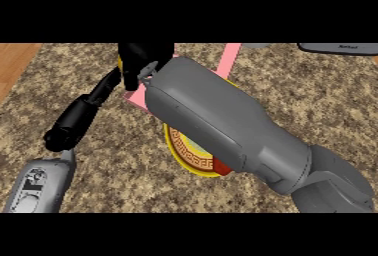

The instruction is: Pick the lemon from the plate and place it in the cardboard box

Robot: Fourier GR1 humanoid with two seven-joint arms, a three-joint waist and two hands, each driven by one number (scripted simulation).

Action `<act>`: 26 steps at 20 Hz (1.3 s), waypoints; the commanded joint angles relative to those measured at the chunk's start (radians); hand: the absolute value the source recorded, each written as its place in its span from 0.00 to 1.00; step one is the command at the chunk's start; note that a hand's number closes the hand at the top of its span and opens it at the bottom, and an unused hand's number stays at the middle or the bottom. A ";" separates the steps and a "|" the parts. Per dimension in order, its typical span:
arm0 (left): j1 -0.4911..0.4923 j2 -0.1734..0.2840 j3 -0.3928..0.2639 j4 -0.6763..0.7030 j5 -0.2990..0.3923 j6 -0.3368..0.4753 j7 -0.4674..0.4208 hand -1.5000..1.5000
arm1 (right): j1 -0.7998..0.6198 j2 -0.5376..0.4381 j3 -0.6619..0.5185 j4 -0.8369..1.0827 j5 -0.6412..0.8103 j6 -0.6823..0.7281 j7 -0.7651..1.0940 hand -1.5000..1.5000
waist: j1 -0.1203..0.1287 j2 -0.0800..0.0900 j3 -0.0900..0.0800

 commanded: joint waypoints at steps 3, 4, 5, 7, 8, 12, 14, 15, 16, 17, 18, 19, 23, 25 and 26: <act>0.033 -0.005 -0.005 -0.018 -0.007 0.002 -0.013 0.50 | -0.010 0.000 -0.035 0.166 -0.136 0.156 -0.112 1.00 | -0.013 -0.002 0.001; 0.040 0.007 0.011 -0.006 0.004 -0.007 -0.033 0.50 | -0.008 0.000 -0.053 0.211 -0.129 0.167 -0.171 1.00 | -0.020 -0.001 0.001; -0.006 -0.002 0.016 -0.002 0.003 0.006 0.010 0.50 | 0.018 0.000 -0.065 0.242 -0.133 0.161 -0.238 1.00 | -0.024 0.003 0.002; 0.008 -0.001 0.023 -0.003 0.004 0.009 -0.010 0.50 | 0.000 -0.002 -0.069 0.313 -0.131 0.258 -0.268 1.00 | -0.027 0.003 0.001; 0.015 0.020 0.024 -0.026 0.019 -0.023 0.015 0.50 | -0.007 0.000 -0.035 0.306 -0.144 0.268 -0.217 1.00 | -0.013 -0.002 0.001; 0.022 0.017 0.034 -0.003 0.017 -0.017 -0.013 0.50 | 0.059 0.000 -0.067 0.351 -0.172 0.344 -0.388 0.00 | -0.031 0.000 0.002; 0.049 0.018 0.021 -0.026 0.008 -0.021 -0.013 0.50 | 0.011 0.000 -0.108 0.387 -0.196 0.385 -0.431 0.00 | -0.025 -0.001 0.002; 0.022 0.025 0.045 0.014 0.009 -0.015 -0.041 0.50 | 0.008 0.000 -0.100 0.362 -0.198 0.368 -0.447 0.00 | -0.031 -0.002 0.002; 0.048 -0.020 0.008 -0.025 -0.014 0.020 -0.002 0.50 | 0.025 0.000 -0.102 0.320 -0.212 0.349 -0.465 0.00 | -0.034 -0.006 0.003; 0.027 0.014 0.039 -0.022 0.015 -0.011 0.014 0.50 | -0.008 -0.018 -0.152 0.351 -0.212 0.348 -0.527 0.00 | -0.041 -0.006 0.003; 0.063 0.023 0.037 -0.040 0.013 -0.018 -0.013 0.50 | 0.033 0.000 -0.150 0.344 -0.207 0.259 -0.565 0.00 | -0.031 -0.004 0.003; 0.016 -0.008 0.015 -0.013 -0.024 0.023 0.014 0.50 | 0.004 -0.023 -0.205 0.317 -0.243 0.239 -0.585 0.00 | -0.047 -0.003 0.004; 0.043 0.012 0.031 -0.030 0.008 -0.009 0.000 0.50 | 0.074 0.000 -0.416 0.215 -0.415 -0.018 -0.658 0.00 | -0.039 -0.004 0.008; 0.040 -0.011 0.013 -0.034 -0.007 0.010 0.022 0.50 | 0.098 0.000 -0.509 0.203 -0.498 -0.074 -0.673 0.00 | -0.038 -0.003 0.008; 0.066 -0.002 0.012 -0.032 -0.010 0.001 -0.021 0.50 | 0.102 0.000 -0.545 0.206 -0.521 -0.112 -0.688 0.00 | -0.030 0.000 0.006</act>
